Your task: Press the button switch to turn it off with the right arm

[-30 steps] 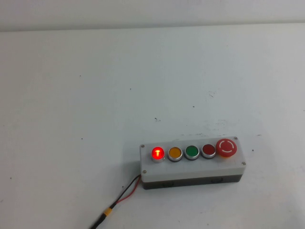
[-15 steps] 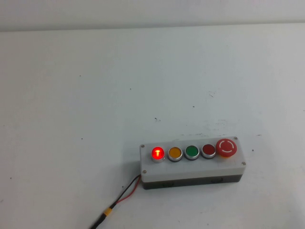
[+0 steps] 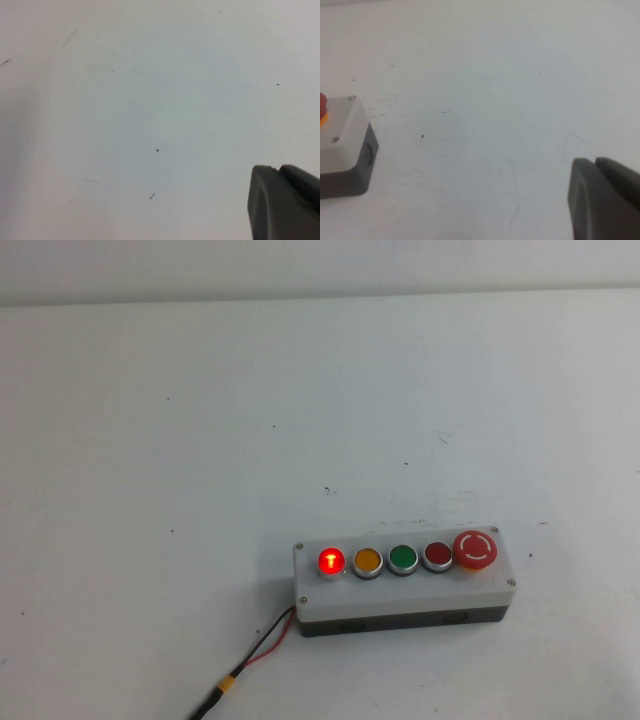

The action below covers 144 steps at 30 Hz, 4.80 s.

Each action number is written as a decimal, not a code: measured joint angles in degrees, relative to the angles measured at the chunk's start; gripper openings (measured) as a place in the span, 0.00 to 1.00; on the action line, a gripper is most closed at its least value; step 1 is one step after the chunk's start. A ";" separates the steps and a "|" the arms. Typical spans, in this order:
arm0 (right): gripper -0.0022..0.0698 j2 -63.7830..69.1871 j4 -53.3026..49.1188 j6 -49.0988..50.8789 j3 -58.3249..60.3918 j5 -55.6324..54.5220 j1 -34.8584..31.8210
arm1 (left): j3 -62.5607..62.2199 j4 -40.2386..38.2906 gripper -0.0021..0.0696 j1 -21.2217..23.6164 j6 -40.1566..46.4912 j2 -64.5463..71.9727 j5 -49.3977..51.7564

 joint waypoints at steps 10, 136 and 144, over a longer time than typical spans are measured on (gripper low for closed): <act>0.01 0.00 3.21 0.00 0.00 -17.06 0.00 | 0.00 0.00 0.03 0.00 0.00 0.00 0.00; 0.01 117.02 9.88 -9.18 -106.37 50.68 42.05 | 0.00 0.00 0.03 0.00 0.00 0.00 0.00; 0.01 116.43 8.63 -7.91 -104.71 50.54 42.14 | 0.00 0.00 0.03 0.00 0.00 0.00 0.00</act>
